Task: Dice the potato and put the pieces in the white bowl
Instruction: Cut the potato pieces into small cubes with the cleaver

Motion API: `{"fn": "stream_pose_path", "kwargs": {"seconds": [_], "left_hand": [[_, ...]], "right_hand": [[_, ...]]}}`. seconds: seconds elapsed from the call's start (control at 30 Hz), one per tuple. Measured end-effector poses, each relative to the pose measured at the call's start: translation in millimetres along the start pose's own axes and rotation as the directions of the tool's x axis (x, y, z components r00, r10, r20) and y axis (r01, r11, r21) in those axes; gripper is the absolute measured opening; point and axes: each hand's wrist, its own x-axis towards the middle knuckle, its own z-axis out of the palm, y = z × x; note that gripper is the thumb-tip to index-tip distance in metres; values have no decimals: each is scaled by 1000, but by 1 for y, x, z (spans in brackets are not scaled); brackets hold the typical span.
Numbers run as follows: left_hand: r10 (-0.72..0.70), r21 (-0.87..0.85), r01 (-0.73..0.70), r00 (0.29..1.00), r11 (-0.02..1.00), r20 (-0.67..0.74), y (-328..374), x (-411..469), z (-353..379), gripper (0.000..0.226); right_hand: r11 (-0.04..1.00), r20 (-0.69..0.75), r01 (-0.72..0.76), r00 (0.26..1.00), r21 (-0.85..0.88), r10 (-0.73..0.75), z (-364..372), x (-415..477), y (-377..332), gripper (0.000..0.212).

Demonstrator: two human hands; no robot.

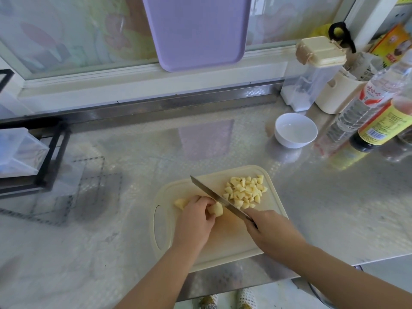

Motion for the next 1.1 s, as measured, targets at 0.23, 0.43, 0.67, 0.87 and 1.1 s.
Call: {"fn": "stream_pose_path", "kwargs": {"seconds": [0.23, 0.43, 0.67, 0.87, 1.1], "left_hand": [[-14, -31, 14, 1000, 999, -15, 1, 3, 0, 21], [-4, -2, 4, 1000, 1000, -24, 0, 2, 0, 20], [5, 42, -5, 1000, 999, -11, 0, 3, -1, 22], [14, 46, -14, 1000, 999, 3, -2, 4, 1, 20], [26, 46, -26, 1000, 999, 5, -6, 1, 2, 20]], "right_hand": [[996, 2, 33, 999, -84, -32, -6, -2, 1, 19], [991, 17, 58, 998, -120, -57, -7, -2, 0, 26], [992, 80, 30, 997, -123, -21, -5, 6, 1, 24], [989, 141, -20, 989, -149, 41, 3, 14, -2, 24], [991, 122, -95, 987, -94, 106, 11, 17, -4, 23]]}}
